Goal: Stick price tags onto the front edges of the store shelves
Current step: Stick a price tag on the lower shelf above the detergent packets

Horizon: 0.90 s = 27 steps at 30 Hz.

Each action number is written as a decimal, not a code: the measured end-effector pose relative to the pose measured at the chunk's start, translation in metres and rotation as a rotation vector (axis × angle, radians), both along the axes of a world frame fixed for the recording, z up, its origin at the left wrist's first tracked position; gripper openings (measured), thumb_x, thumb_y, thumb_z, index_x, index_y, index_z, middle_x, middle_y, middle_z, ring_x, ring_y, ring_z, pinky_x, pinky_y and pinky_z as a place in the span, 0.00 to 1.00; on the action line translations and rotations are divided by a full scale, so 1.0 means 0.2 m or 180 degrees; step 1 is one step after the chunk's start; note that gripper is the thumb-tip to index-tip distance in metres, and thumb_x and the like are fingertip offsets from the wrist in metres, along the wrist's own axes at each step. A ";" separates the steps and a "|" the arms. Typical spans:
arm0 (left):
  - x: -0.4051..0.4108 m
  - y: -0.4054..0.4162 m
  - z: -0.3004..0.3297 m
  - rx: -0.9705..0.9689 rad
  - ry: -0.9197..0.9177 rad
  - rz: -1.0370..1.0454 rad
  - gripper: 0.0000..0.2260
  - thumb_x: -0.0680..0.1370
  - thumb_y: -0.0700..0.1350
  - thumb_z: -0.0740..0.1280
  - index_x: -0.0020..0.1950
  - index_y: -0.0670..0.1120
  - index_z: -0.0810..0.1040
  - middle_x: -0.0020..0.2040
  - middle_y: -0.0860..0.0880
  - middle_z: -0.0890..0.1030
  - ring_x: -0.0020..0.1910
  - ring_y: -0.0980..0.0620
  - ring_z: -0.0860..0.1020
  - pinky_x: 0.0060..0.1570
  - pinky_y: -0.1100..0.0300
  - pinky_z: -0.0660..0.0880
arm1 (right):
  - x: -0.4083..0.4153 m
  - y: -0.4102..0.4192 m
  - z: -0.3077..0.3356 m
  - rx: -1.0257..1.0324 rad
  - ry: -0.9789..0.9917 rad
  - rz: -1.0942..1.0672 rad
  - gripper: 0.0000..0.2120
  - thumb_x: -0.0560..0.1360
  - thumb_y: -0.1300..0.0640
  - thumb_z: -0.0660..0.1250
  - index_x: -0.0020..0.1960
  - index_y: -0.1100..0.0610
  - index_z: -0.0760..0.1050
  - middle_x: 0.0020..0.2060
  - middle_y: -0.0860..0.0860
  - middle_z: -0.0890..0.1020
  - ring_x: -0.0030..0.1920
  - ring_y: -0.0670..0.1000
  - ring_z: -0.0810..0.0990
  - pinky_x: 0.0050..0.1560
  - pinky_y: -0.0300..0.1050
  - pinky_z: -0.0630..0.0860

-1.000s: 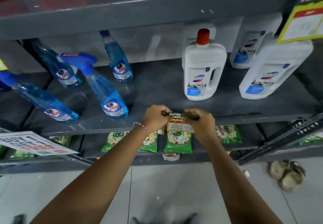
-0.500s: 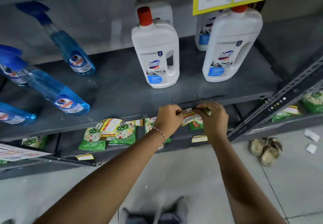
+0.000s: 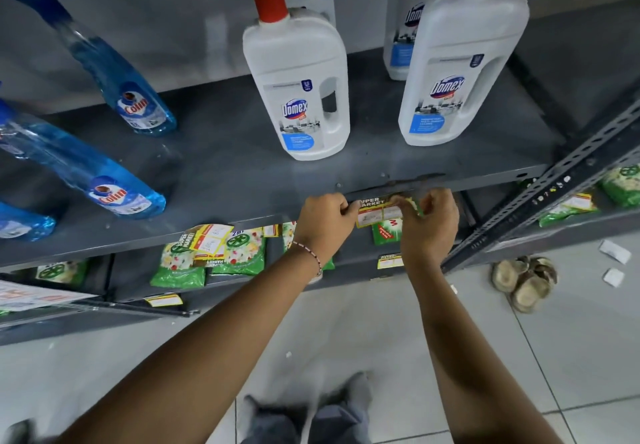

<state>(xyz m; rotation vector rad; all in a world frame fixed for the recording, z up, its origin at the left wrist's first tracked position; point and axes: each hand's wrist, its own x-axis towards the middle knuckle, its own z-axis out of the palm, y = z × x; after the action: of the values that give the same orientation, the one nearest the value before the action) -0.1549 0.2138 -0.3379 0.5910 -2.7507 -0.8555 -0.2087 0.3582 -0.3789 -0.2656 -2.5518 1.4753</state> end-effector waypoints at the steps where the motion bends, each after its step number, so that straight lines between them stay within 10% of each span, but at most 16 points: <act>1: 0.02 -0.02 0.00 0.0005 -0.0061 0.0016 0.20 0.76 0.51 0.66 0.27 0.42 0.72 0.22 0.47 0.73 0.21 0.52 0.67 0.28 0.58 0.70 | 0.02 -0.01 0.00 -0.0107 -0.0107 -0.0169 0.18 0.71 0.50 0.75 0.38 0.55 0.66 0.34 0.49 0.73 0.35 0.52 0.69 0.33 0.49 0.67; 5: 0.17 -0.16 -0.05 0.0687 -0.0183 0.0297 0.22 0.76 0.54 0.64 0.29 0.39 0.75 0.25 0.43 0.80 0.25 0.44 0.79 0.31 0.52 0.79 | 0.14 -0.15 0.05 0.0012 0.0255 0.0164 0.13 0.74 0.63 0.67 0.34 0.55 0.67 0.31 0.52 0.75 0.32 0.54 0.71 0.33 0.50 0.70; 12: 0.62 -0.62 -0.10 0.3823 -0.0638 0.1977 0.09 0.76 0.45 0.69 0.51 0.41 0.77 0.42 0.43 0.78 0.38 0.43 0.78 0.49 0.45 0.78 | 0.46 -0.74 0.16 -0.0126 0.0680 0.2282 0.08 0.73 0.60 0.73 0.51 0.56 0.80 0.42 0.51 0.82 0.43 0.52 0.80 0.47 0.46 0.77; 17: 0.82 -0.96 -0.15 0.3555 0.0172 0.2134 0.08 0.74 0.35 0.71 0.49 0.42 0.75 0.39 0.42 0.80 0.29 0.52 0.78 0.28 0.62 0.78 | 0.63 -1.11 0.15 0.0783 0.0645 0.3058 0.15 0.72 0.56 0.73 0.58 0.51 0.81 0.52 0.51 0.84 0.55 0.56 0.79 0.54 0.53 0.71; 21: 0.92 -1.05 -0.09 0.3685 0.0635 0.1881 0.10 0.74 0.28 0.66 0.36 0.39 0.79 0.24 0.51 0.82 0.22 0.54 0.78 0.28 0.63 0.80 | 0.72 -1.24 0.15 0.0971 0.0524 0.2719 0.06 0.71 0.58 0.71 0.46 0.50 0.83 0.44 0.50 0.86 0.48 0.56 0.82 0.51 0.53 0.74; 27: 1.21 -1.30 -0.15 0.2763 0.0810 0.1915 0.07 0.69 0.34 0.74 0.35 0.45 0.83 0.32 0.47 0.84 0.31 0.51 0.83 0.35 0.53 0.83 | 0.98 -1.43 0.15 0.0603 0.0126 0.2743 0.04 0.72 0.55 0.73 0.47 0.50 0.82 0.44 0.47 0.86 0.45 0.48 0.83 0.46 0.41 0.75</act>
<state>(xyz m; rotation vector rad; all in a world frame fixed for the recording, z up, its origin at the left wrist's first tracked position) 0.0865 -0.0453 -0.3671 1.2417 -1.7002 -1.7555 -0.0127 0.0728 -0.3480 0.9912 -2.8799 1.3765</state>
